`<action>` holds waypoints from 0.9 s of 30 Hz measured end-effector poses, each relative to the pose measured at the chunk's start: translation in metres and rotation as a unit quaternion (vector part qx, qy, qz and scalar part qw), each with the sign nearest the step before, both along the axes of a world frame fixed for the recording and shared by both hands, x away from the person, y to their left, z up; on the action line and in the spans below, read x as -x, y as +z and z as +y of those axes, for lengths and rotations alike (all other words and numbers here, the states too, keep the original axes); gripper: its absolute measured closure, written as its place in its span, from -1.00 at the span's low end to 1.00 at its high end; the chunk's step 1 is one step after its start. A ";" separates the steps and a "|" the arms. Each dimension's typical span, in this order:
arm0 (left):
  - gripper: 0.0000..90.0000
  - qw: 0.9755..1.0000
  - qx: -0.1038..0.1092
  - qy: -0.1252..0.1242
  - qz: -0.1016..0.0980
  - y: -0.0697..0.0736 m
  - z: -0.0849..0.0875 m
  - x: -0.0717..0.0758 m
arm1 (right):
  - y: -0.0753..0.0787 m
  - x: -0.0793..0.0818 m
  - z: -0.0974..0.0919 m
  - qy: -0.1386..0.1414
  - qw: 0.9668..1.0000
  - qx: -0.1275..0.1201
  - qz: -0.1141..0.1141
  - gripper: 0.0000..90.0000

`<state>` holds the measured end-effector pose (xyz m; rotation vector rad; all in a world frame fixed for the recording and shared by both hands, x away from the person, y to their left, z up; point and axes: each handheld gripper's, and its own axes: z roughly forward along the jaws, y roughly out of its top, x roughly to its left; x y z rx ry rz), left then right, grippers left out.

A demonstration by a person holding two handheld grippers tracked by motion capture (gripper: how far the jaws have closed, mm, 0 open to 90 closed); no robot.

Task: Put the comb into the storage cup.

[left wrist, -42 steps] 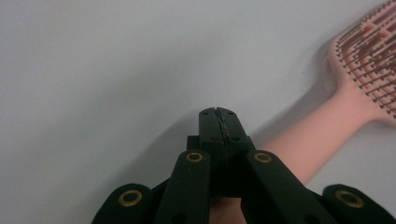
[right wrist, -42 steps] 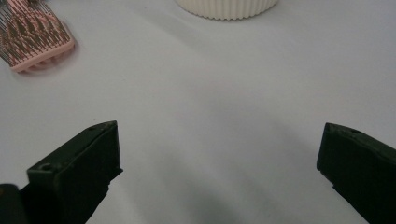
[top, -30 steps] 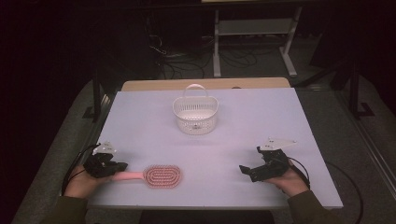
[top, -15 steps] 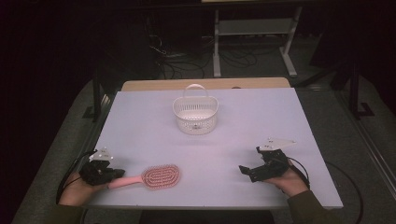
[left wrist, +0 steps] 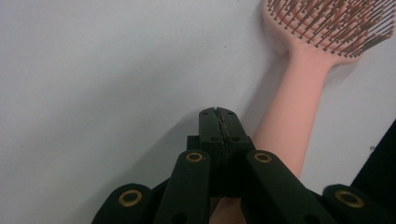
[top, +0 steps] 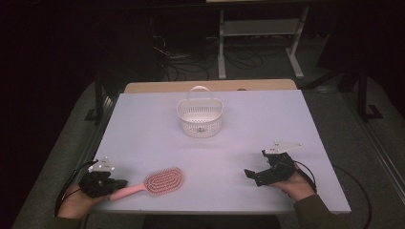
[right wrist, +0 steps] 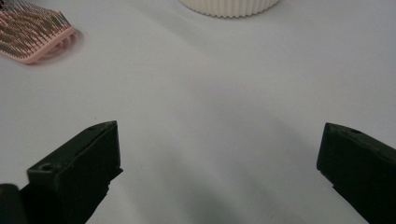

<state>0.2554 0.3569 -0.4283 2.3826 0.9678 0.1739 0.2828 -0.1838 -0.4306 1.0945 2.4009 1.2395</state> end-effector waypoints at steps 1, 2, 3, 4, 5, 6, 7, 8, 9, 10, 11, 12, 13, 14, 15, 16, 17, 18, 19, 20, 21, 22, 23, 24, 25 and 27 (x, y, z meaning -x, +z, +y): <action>1.00 1.000 0.001 -0.001 0.001 0.000 0.000 0.001 | 0.000 0.000 0.000 0.000 1.000 0.000 0.000 -1.00; 1.00 1.000 0.001 -0.001 0.001 0.000 0.000 0.001 | 0.000 0.000 0.000 0.001 1.000 0.001 0.000 -1.00; 1.00 1.000 0.003 -0.001 0.001 0.000 0.000 0.001 | 0.000 0.000 0.000 0.000 1.000 0.001 0.000 -1.00; 1.00 1.000 0.004 -0.001 0.002 0.000 0.000 0.002 | 0.000 0.000 0.000 0.000 1.000 0.001 0.000 -1.00; 1.00 1.000 0.007 -0.001 0.004 0.000 0.000 0.004 | 0.000 0.000 0.001 0.000 1.000 0.001 0.001 -1.00; 1.00 1.000 0.007 -0.001 0.004 0.000 0.000 0.004 | 0.000 0.000 0.001 0.000 1.000 0.001 0.001 -1.00; 1.00 1.000 0.007 -0.003 0.005 0.000 0.000 0.004 | 0.000 0.000 0.001 0.000 1.000 0.002 0.001 -1.00; 1.00 1.000 0.008 -0.004 0.005 0.000 0.000 0.005 | 0.000 0.000 0.000 0.001 1.000 0.002 0.001 -1.00; 1.00 1.000 0.008 -0.004 0.006 -0.001 0.001 0.005 | 0.000 0.000 0.000 0.001 1.000 0.002 0.001 -1.00; 1.00 1.000 0.009 -0.004 0.006 0.000 0.001 0.005 | 0.000 0.000 0.001 0.000 1.000 0.002 0.001 -1.00; 1.00 1.000 0.010 -0.002 0.007 -0.001 0.001 0.006 | 0.000 0.000 0.001 0.000 1.000 0.002 0.001 -1.00; 1.00 1.000 0.010 -0.002 0.007 0.000 0.001 0.006 | 0.000 0.000 0.001 0.001 1.000 0.002 0.001 -1.00; 1.00 1.000 0.010 -0.004 0.006 0.000 0.001 0.005 | 0.000 0.000 0.000 0.001 1.000 0.001 0.001 -1.00; 1.00 1.000 0.010 -0.004 0.005 0.000 0.000 0.005 | 0.000 0.000 0.000 0.001 1.000 0.001 0.001 -1.00; 1.00 1.000 0.010 -0.004 0.005 0.000 0.000 0.005 | 0.000 0.000 0.000 0.001 1.000 0.001 0.001 -1.00; 1.00 1.000 0.011 -0.002 0.004 0.000 0.000 0.005 | 0.000 0.000 0.000 0.001 1.000 0.001 0.001 -1.00; 0.98 1.000 0.011 -0.003 0.001 0.001 0.001 0.004 | 0.000 0.000 0.000 0.001 1.000 0.001 0.001 -1.00; 0.93 1.000 0.013 0.000 -0.001 0.001 0.001 0.003 | 0.000 0.000 0.000 0.001 1.000 0.001 0.001 -1.00; 0.90 1.000 0.015 0.002 -0.003 0.002 0.001 0.002 | 0.000 0.000 0.000 0.001 1.000 0.002 0.001 -1.00; 0.87 1.000 0.016 0.001 -0.005 0.003 0.002 0.001 | 0.000 0.000 0.000 0.001 1.000 0.002 0.001 -1.00; 0.81 1.000 0.028 0.007 -0.011 0.006 0.002 -0.001 | 0.000 0.000 0.000 0.001 1.000 0.002 0.001 -1.00; 0.75 0.999 0.035 0.008 -0.015 0.008 0.002 -0.002 | 0.000 0.000 0.000 0.001 1.000 0.002 0.001 -1.00; 0.68 0.999 0.035 0.008 -0.015 0.008 0.002 -0.002 | 0.000 0.000 0.000 0.001 1.000 0.002 0.001 -1.00; 0.68 0.999 0.043 0.010 -0.018 0.010 0.002 -0.004 | 0.000 0.000 0.001 0.001 1.000 0.002 0.002 -1.00; 0.62 0.998 0.051 0.012 -0.023 0.012 0.001 -0.006 | -0.001 -0.001 0.001 0.001 1.000 0.002 0.002 -1.00; 0.42 0.997 0.076 0.016 -0.026 0.017 -0.002 -0.011 | -0.001 -0.001 0.001 0.001 1.000 0.003 0.002 -1.00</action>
